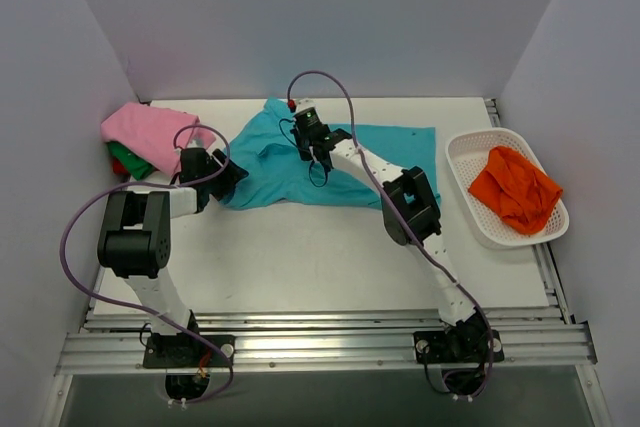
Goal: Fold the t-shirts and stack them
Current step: Fold the tshirt
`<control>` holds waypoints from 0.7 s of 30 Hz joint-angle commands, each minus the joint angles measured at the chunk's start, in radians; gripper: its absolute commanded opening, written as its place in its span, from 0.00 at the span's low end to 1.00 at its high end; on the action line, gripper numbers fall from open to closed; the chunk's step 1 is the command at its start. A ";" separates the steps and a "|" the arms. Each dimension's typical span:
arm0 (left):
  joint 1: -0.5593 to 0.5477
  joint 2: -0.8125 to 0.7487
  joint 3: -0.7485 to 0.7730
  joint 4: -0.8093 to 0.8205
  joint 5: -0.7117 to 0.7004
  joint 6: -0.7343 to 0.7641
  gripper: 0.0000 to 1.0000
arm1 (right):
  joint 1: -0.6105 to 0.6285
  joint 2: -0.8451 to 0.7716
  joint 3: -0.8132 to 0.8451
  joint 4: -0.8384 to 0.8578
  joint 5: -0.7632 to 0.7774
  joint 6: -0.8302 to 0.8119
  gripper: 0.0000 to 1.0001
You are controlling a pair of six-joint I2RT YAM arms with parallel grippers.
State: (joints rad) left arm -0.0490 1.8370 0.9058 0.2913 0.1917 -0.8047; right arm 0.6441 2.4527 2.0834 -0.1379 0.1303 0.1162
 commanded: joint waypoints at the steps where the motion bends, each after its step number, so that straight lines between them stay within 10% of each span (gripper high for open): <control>1: 0.005 0.021 0.045 0.040 0.014 0.006 0.68 | -0.032 0.037 0.059 0.055 0.023 0.020 0.00; 6: 0.006 0.034 0.056 0.039 0.017 0.006 0.68 | -0.057 0.081 0.073 0.110 -0.014 0.042 0.06; 10: 0.003 0.041 0.062 0.039 0.018 0.006 0.68 | -0.058 0.109 0.078 0.127 0.005 0.076 1.00; 21: -0.008 0.016 0.053 0.039 0.026 -0.001 0.68 | -0.047 -0.113 -0.138 0.187 0.187 0.123 1.00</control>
State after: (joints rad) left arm -0.0517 1.8648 0.9360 0.3004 0.2005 -0.8051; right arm 0.5846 2.5187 2.0438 0.0326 0.1986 0.2157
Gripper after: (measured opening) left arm 0.680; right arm 0.996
